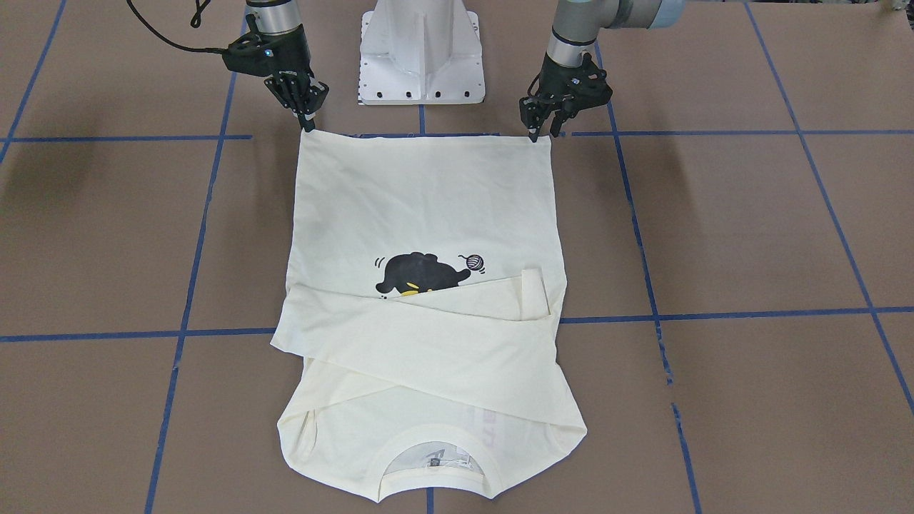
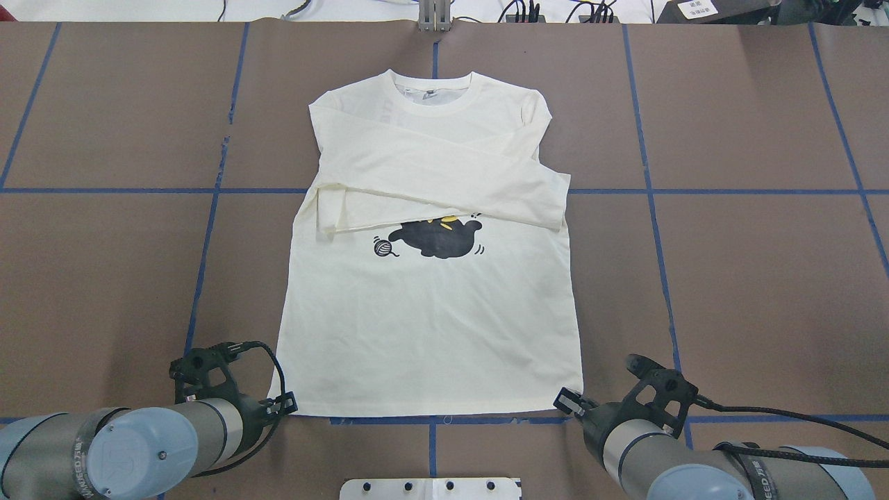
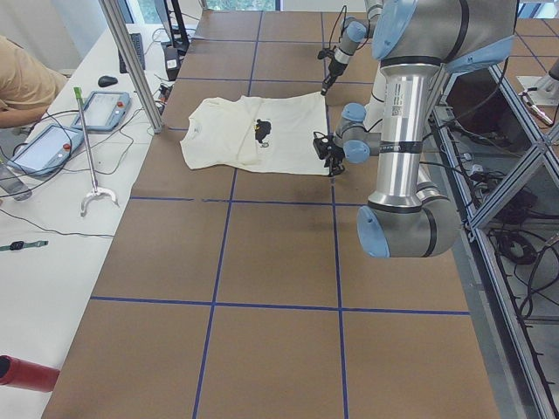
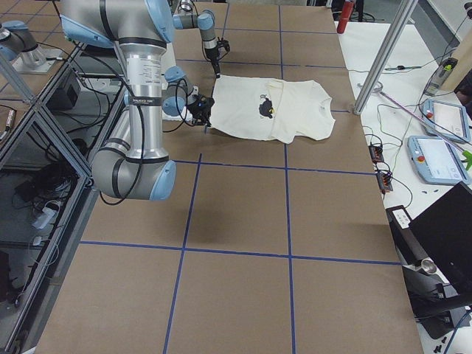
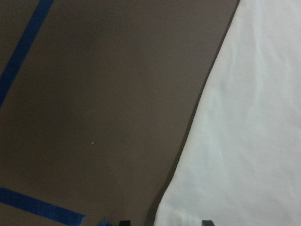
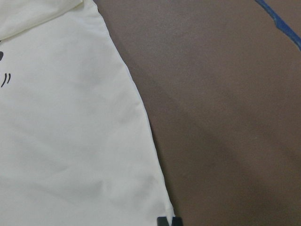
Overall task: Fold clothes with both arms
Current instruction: 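Move the left gripper to the hem and grasp both hem corners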
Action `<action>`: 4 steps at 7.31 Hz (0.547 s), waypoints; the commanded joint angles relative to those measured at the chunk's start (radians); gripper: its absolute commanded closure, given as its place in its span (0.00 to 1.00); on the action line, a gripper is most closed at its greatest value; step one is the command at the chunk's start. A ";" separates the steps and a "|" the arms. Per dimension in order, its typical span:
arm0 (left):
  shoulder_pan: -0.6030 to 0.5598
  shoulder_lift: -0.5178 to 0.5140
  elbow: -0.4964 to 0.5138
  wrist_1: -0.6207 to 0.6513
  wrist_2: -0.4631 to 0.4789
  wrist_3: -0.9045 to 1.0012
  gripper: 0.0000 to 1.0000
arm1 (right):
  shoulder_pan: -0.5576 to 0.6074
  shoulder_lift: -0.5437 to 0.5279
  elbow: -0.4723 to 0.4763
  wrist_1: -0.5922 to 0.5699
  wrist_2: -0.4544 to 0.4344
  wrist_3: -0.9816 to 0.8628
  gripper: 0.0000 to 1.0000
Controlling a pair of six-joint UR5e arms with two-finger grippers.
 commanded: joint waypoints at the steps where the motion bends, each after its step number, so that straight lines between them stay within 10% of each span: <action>1: -0.001 0.001 -0.002 0.000 -0.001 -0.001 0.93 | 0.000 -0.001 0.000 0.000 -0.002 0.000 1.00; 4: -0.005 0.000 -0.010 0.003 -0.003 -0.001 1.00 | 0.000 -0.001 0.000 0.000 -0.002 0.000 1.00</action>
